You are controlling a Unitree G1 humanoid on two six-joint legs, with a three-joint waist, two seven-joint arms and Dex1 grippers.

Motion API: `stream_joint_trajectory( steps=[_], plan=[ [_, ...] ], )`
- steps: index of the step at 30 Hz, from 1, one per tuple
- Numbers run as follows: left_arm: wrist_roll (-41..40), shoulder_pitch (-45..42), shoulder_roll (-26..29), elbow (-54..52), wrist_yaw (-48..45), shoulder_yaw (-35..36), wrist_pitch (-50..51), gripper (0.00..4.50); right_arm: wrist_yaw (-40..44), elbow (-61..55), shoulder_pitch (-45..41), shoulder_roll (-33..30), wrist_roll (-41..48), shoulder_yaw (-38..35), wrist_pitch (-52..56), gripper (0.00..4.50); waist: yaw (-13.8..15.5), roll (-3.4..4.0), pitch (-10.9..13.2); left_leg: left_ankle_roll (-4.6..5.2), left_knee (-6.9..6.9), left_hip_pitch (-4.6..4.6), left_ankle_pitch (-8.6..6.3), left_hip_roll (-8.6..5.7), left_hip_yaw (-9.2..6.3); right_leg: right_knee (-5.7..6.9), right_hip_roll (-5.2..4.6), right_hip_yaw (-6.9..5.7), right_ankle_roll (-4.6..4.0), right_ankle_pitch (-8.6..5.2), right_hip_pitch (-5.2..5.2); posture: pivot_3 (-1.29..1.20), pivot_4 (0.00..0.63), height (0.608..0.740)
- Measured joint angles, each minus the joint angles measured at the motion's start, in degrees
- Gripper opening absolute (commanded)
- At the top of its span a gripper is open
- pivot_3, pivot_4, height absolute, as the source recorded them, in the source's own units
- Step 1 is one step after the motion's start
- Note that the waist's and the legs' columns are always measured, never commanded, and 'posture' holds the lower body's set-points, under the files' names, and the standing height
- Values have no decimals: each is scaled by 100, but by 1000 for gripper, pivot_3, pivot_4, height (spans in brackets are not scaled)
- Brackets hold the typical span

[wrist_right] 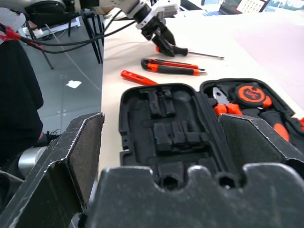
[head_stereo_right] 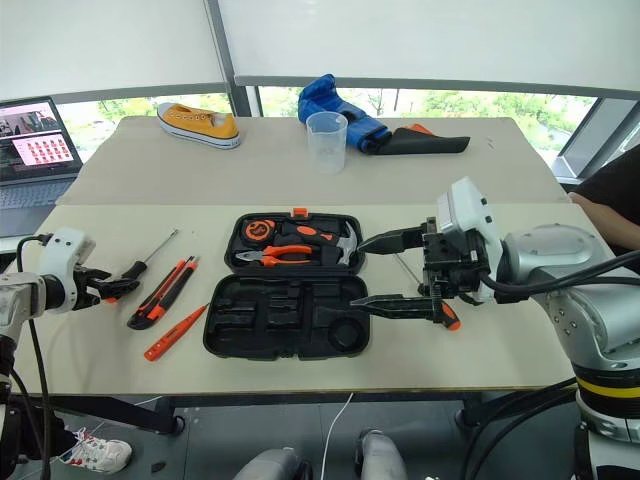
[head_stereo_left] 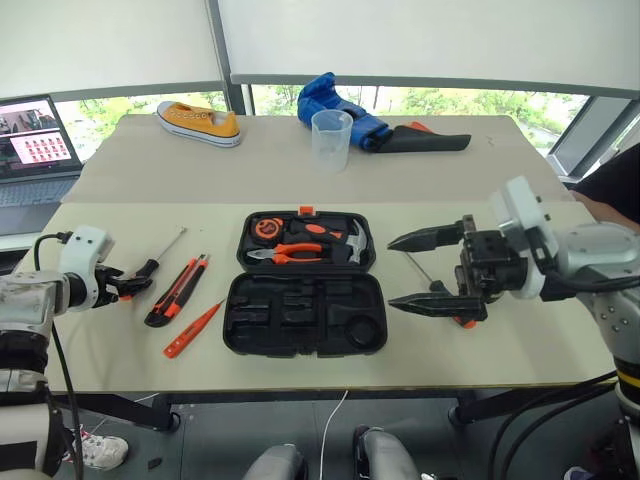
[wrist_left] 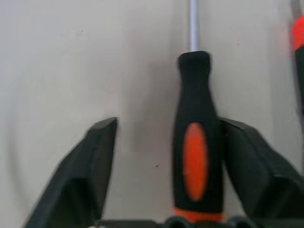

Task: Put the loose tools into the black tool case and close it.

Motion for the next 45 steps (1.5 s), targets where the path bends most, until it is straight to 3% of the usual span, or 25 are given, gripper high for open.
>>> stream_joint_trajectory(
  steps=[4, 10, 14, 17, 20, 26, 32, 45],
  plan=[
    [111, -134, -142, 315, -61, -9, -312, 946, -29, -125, 72, 1, -7, 0, -67, 4500, 9, 0, 0, -3, 24, 5, 0, 9, 0, 2, -11, 24, 0, 0, 6, 0, 150, 731],
    [95, -323, -314, 336, -409, 53, -783, 920, -115, -233, 619, -197, 9, -190, -71, 4500, 49, -3, 1, -2, 58, -14, 1, 19, -2, 9, -7, 43, -6, 7, 3, 0, 150, 731],
    [-567, -429, -582, -1178, -1415, 165, -893, 920, -113, -468, 1253, -471, 221, -648, 98, 4500, 93, -12, 0, 7, 78, -37, -4, 15, -7, 5, -11, 37, 1, 14, 0, 0, 150, 731],
    [-694, -592, -725, -2129, -1920, -164, -985, 920, -168, -665, 1471, -496, 273, -734, 131, 4500, 46, -11, -2, 14, 73, -34, -8, 6, -5, 3, -14, 39, 9, 19, 0, 0, 150, 731],
    [-328, -605, -903, -2473, -2365, -914, -1433, 920, -381, -732, 1571, -494, 267, -788, 131, 4500, -18, -12, -2, 16, 65, -14, -10, 4, -5, -6, -11, 52, 8, 19, 3, 0, 150, 731],
    [564, -872, -1259, -1641, -2724, -1809, -2732, 920, -703, -848, 1692, -476, 277, -875, 131, 4500, 8, -15, 1, 15, 67, -11, -9, 21, -5, -4, -1, 63, -12, 29, 2, 0, 150, 731],
    [1111, -1268, -1442, -629, -2697, -1945, -3831, 920, -1011, -1212, 2144, -458, 415, -1047, 173, 4500, 58, -16, 1, 18, 72, -14, -9, 18, -5, -5, 0, 61, -12, 31, 3, 0, 150, 731],
    [1200, -1330, -1650, -446, -2989, -1927, -4138, 920, -1201, -1040, 2017, -510, 226, -968, 172, 4500, 55, -16, 1, 22, 73, -14, -11, 17, -5, -6, 1, 59, -10, 32, 3, 0, 150, 731]
  ],
)
